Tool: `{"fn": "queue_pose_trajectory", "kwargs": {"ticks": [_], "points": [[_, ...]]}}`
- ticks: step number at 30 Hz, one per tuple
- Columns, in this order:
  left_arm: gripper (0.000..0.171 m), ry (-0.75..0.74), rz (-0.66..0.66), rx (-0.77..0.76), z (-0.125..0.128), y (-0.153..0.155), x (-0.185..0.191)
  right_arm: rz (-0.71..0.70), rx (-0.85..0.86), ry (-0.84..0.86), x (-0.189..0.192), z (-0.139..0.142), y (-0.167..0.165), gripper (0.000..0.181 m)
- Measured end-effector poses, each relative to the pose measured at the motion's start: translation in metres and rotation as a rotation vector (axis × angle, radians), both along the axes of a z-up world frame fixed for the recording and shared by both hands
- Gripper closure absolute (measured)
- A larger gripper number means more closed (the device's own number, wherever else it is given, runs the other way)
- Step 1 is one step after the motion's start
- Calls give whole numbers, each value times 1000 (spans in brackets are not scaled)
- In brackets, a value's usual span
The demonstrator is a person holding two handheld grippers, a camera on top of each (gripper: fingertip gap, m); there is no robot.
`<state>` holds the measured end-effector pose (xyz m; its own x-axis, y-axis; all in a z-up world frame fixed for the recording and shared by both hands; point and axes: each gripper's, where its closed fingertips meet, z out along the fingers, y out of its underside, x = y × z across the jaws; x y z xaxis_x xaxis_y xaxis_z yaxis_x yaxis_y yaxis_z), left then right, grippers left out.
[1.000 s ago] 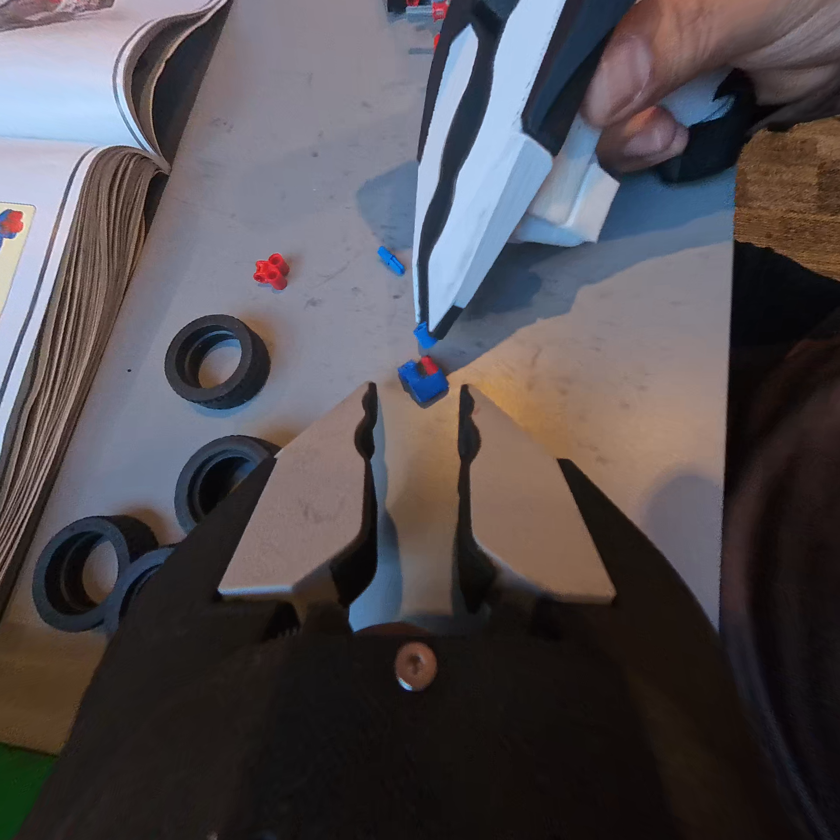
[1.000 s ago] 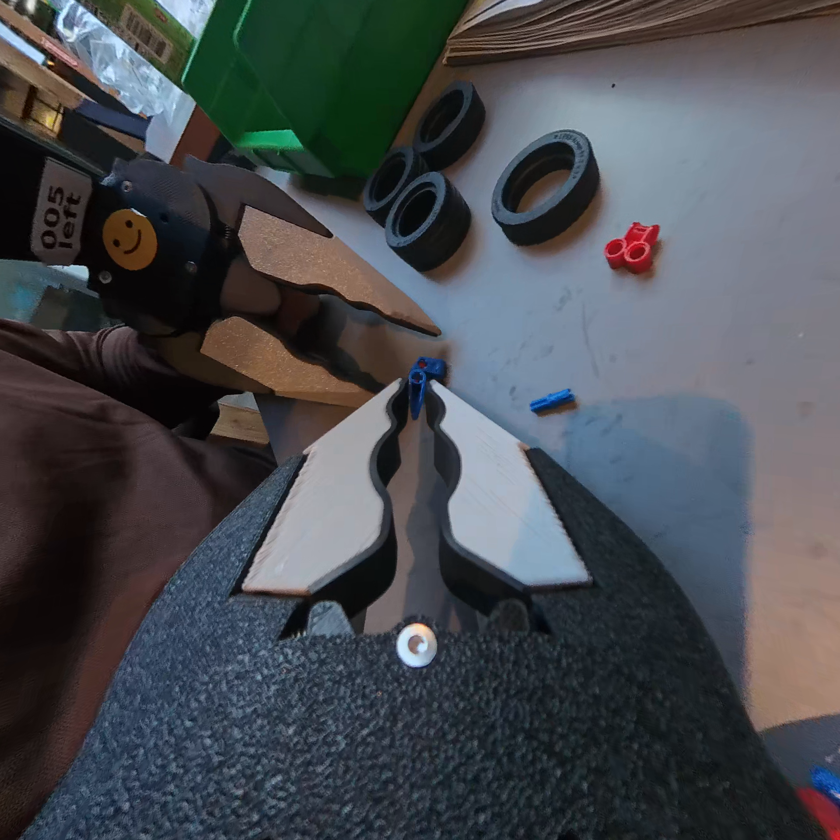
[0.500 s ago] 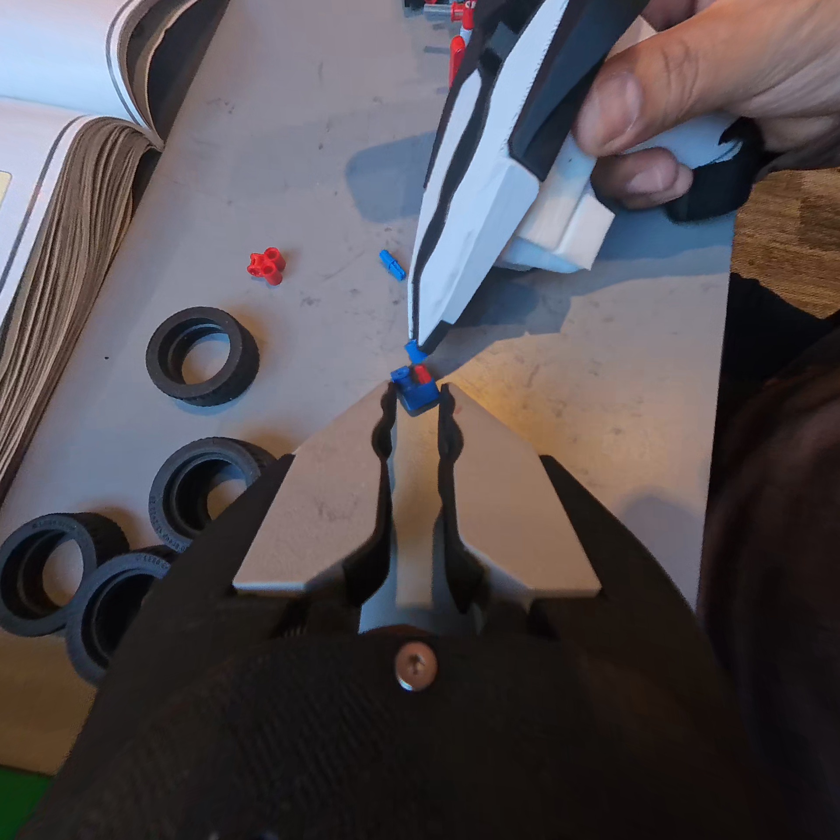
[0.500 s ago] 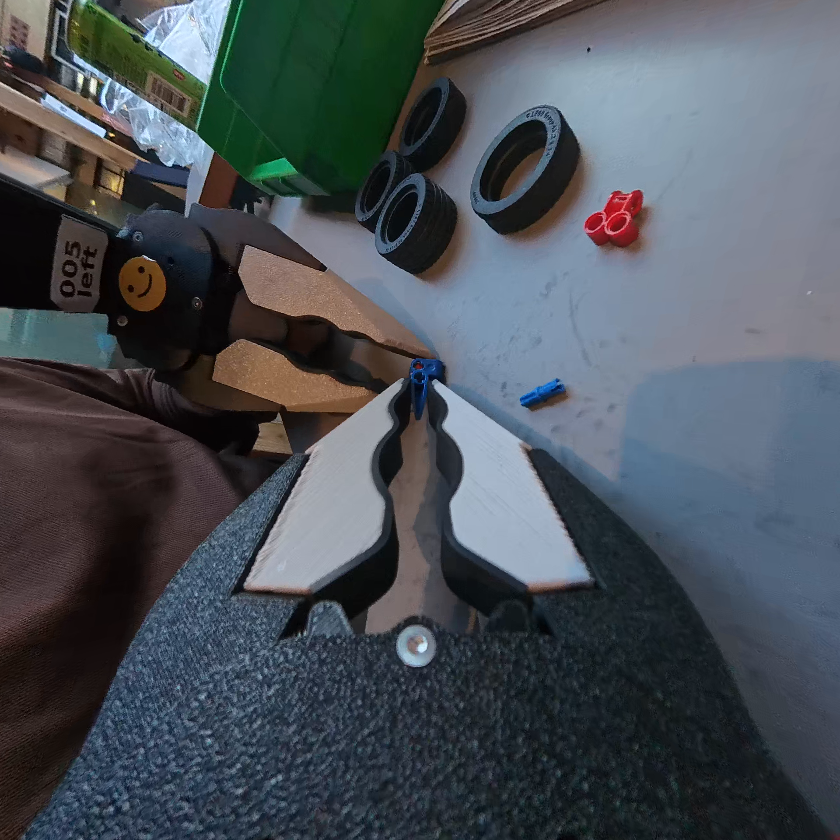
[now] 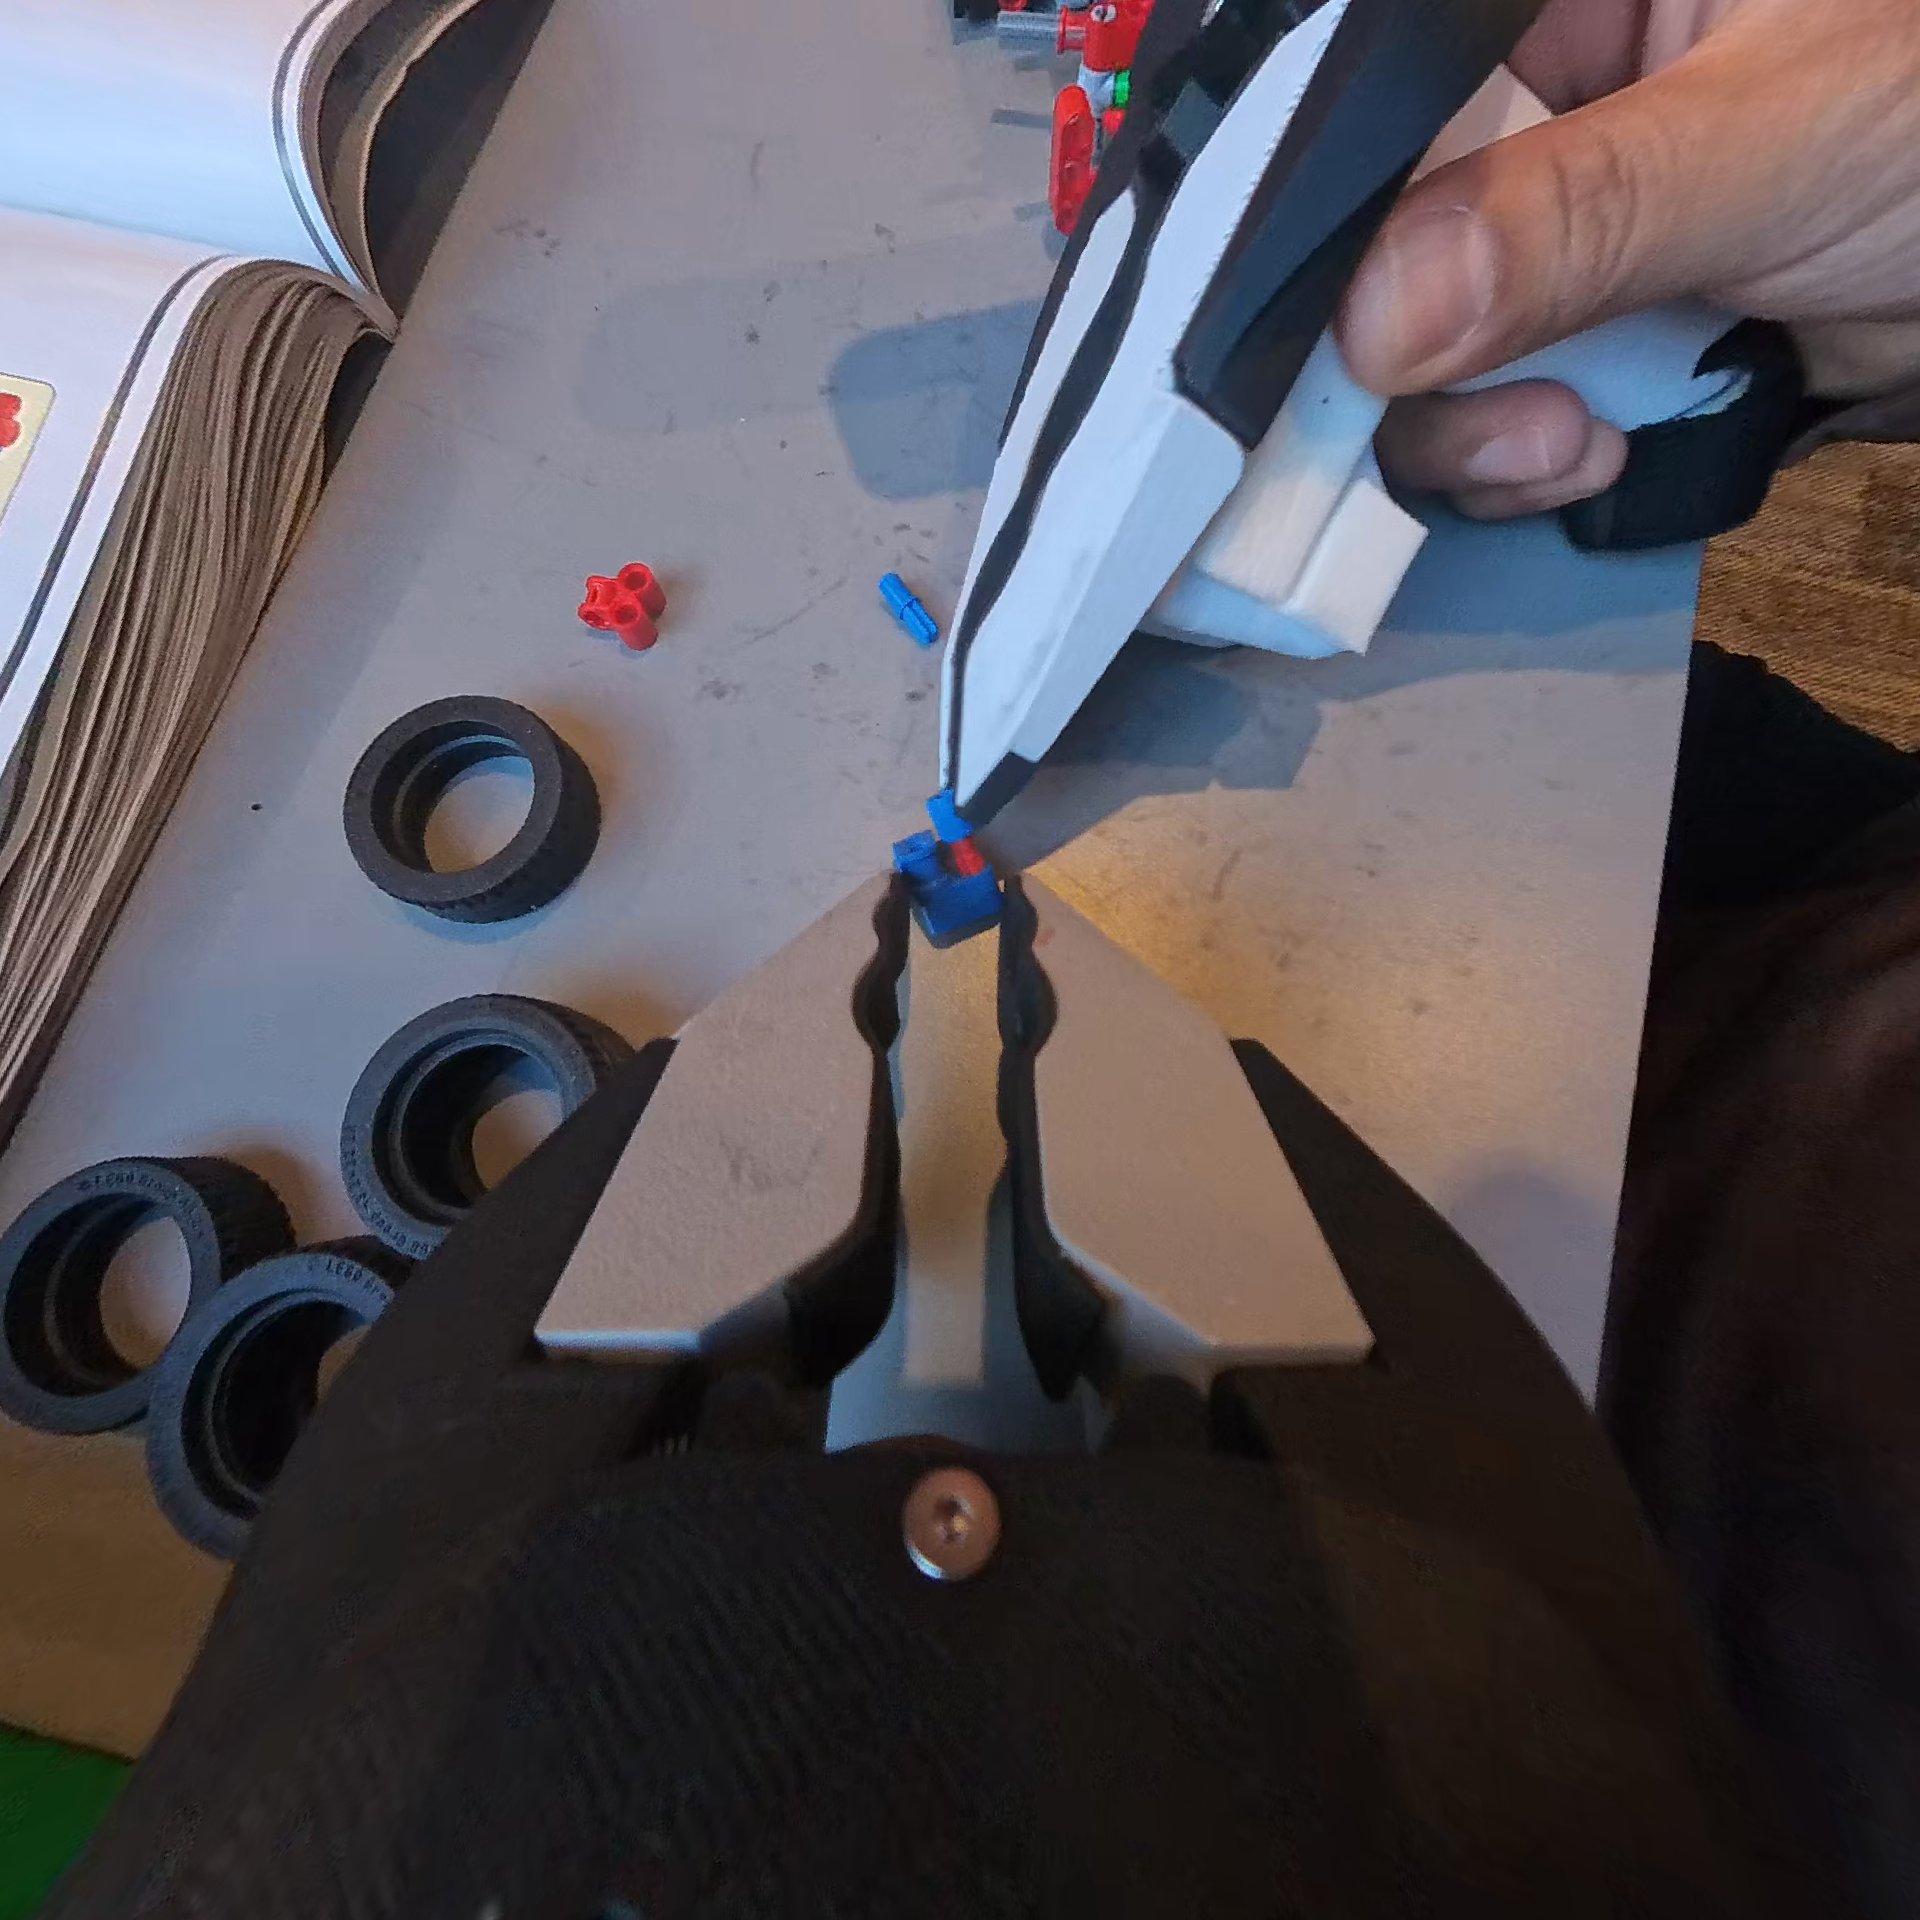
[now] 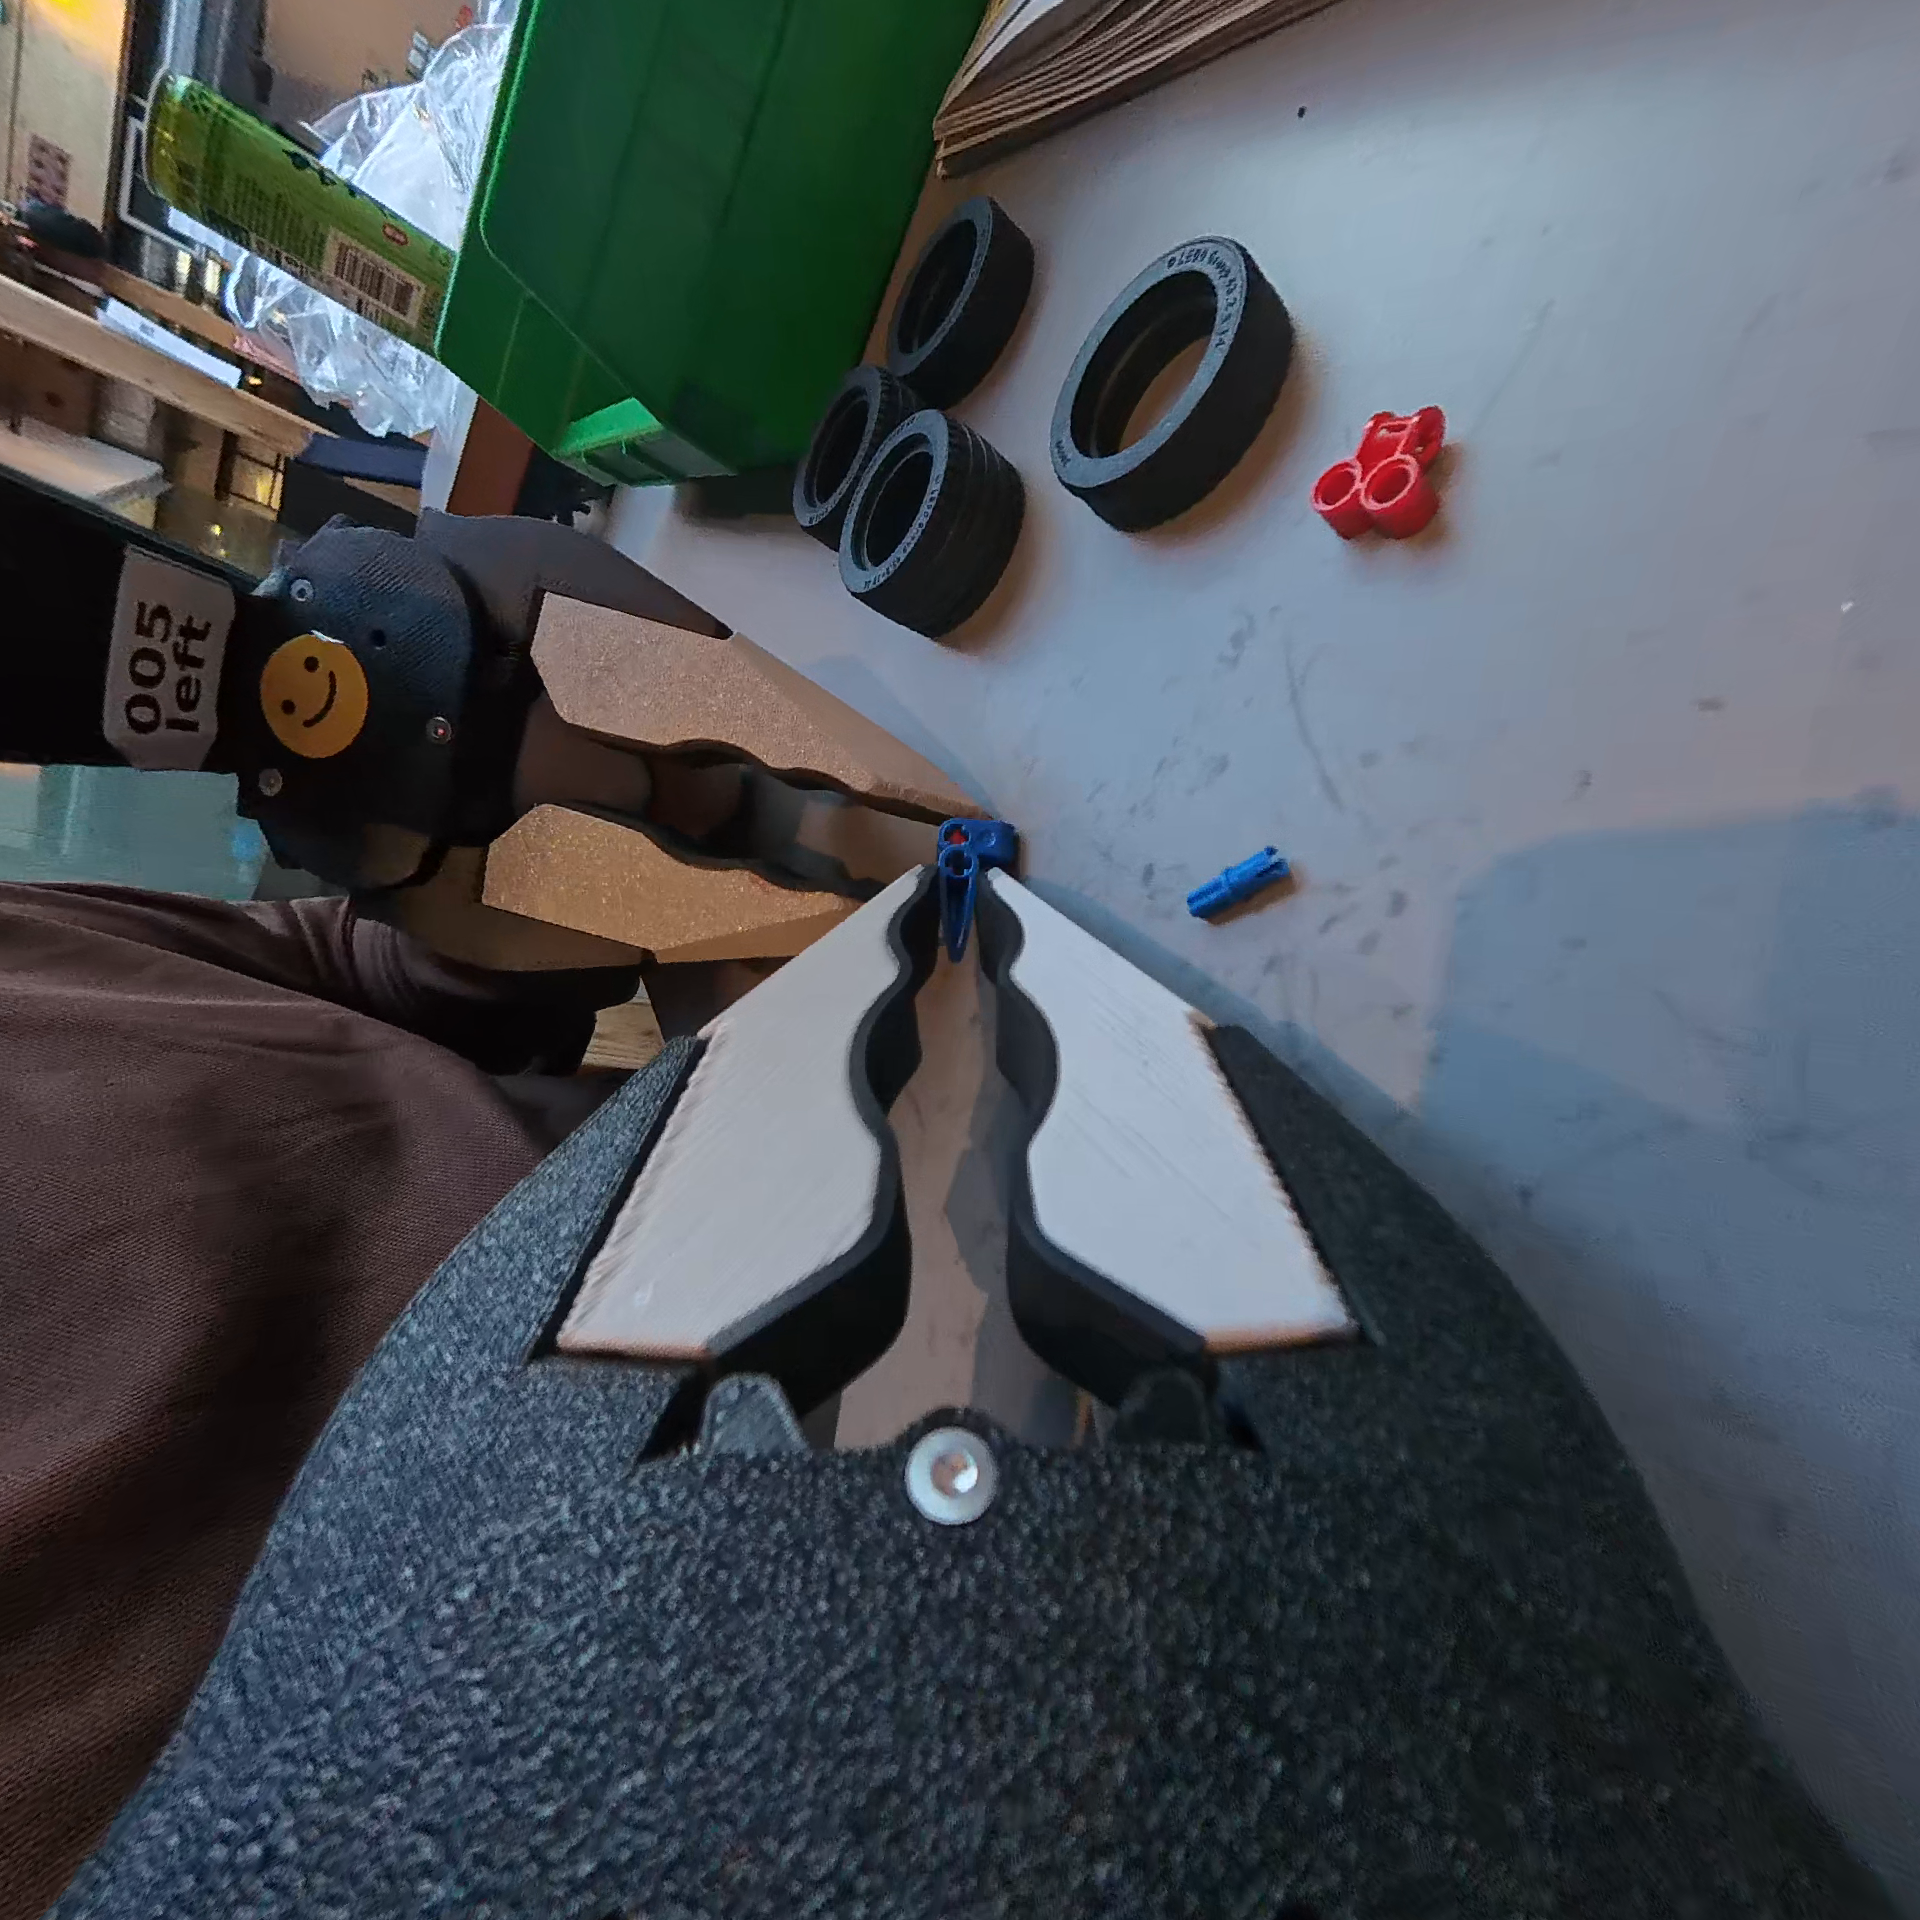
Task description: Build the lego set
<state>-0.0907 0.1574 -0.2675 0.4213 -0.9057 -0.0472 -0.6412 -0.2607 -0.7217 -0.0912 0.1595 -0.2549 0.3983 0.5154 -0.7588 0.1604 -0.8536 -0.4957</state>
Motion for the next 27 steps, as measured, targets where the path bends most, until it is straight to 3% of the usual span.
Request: {"fn": "queue_pose_trajectory", "kwargs": {"ticks": [8,18,23,27], "points": [[157,2,-8,6,0,0,0,63,13,-50,0,-2,-1,176],[158,8,-13,16,0,-1,0,294,125,-333,0,-3,-4,176],[158,12,-12,26,0,0,0,225,164,-323,0,-3,-5,175],[158,19,-9,43,0,0,0,180,294,-388,-1,-2,-5,175]]}}
